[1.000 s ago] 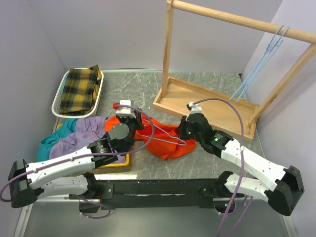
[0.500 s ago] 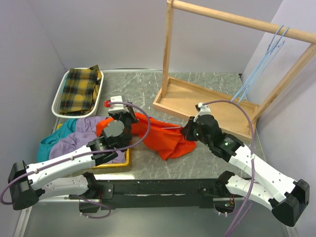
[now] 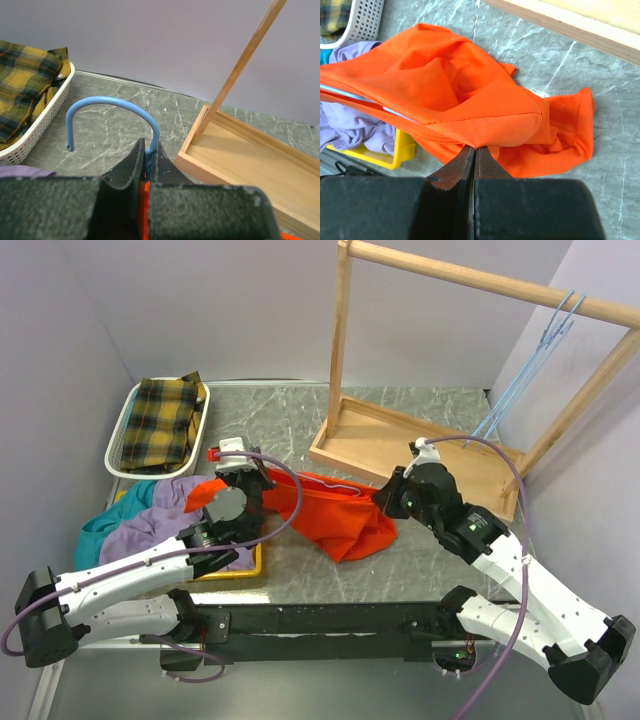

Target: Place the t-shirt on the hanger

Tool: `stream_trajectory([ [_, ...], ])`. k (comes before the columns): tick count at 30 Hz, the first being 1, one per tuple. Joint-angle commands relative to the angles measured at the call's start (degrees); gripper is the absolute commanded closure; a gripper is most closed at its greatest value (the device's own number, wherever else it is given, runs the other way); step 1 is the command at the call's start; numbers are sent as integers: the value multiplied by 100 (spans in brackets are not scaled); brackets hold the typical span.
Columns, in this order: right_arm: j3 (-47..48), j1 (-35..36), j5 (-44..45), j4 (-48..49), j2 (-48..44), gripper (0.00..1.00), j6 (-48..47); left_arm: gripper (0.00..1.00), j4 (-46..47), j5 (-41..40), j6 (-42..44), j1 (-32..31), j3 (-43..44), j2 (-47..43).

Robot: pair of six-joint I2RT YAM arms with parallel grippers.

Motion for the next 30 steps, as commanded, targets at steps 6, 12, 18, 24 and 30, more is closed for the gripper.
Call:
stream_trajectory([
  [6, 996, -80, -302, -425, -85, 100, 33, 99, 322, -361, 293, 104, 131, -24],
  [12, 1823, 376, -462, -452, 310, 100, -19, 99, 120, -107, 100, 95, 614, 223],
  [18, 2499, 640, -611, -294, 1004, 100, -46, 99, -12, 447, 108, 69, 1273, 354],
  [24, 3413, 878, -453, -460, 1629, 100, -256, 99, -161, 763, 197, -63, 1845, 732],
  [30, 4274, 860, -470, -758, 2042, 100, -485, 99, -310, 1062, 240, -221, 2082, 996],
])
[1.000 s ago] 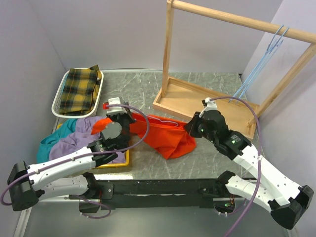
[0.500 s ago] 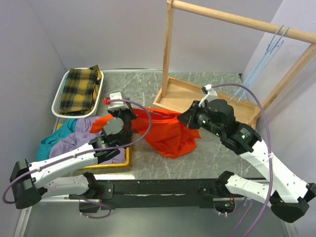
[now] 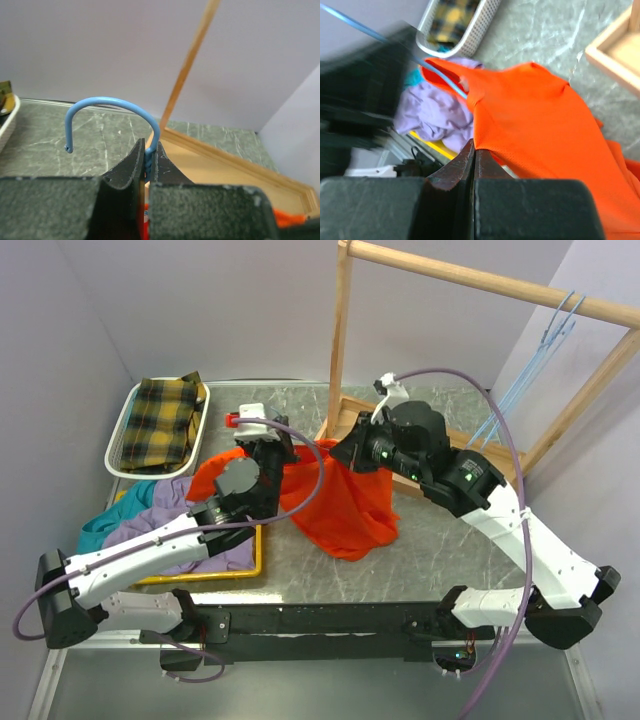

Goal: Place the t-shirt on the hanger
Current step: Place the T-shirt on the hanger, then place the hanger at the clothesline.

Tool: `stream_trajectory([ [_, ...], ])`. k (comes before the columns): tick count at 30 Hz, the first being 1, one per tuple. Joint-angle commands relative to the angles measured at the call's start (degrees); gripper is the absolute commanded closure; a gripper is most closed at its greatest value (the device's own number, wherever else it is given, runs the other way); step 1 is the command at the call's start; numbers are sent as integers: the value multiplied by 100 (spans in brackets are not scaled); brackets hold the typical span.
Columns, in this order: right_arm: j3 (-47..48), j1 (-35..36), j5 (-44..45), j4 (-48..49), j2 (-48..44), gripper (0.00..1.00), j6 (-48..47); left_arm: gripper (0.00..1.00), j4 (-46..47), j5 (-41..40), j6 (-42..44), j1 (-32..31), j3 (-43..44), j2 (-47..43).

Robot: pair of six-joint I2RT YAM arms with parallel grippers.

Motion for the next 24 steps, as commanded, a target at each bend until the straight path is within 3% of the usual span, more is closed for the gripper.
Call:
stream_trajectory([
  [1, 777, 14, 100, -113, 164, 100, -289, 99, -35, 391, 103, -153, 323, 109],
  [7, 1015, -38, 284, -411, 262, 100, -535, 99, -61, 85, 646, -224, 682, 74],
  [11, 358, -223, 295, -166, -414, 99, -552, 99, -772, 275, 841, -180, 1131, -14],
  [14, 477, -275, 197, -235, -486, 80, -788, 99, -1203, 935, 753, -180, 1368, -111],
  [15, 566, -276, 171, -384, -468, 67, -859, 99, -1361, 1146, 771, -180, 1595, -102],
  [17, 855, -284, 197, -542, -494, 52, -991, 99, -1844, 1253, 920, -180, 1903, 3],
  [21, 1409, -302, 145, -666, -635, 39, -1211, 99, -1960, 1367, 1446, -180, 2579, 170],
  [24, 1744, -302, -75, -491, -836, 31, -1536, 99, -2275, 2015, 1833, -180, 3536, 485],
])
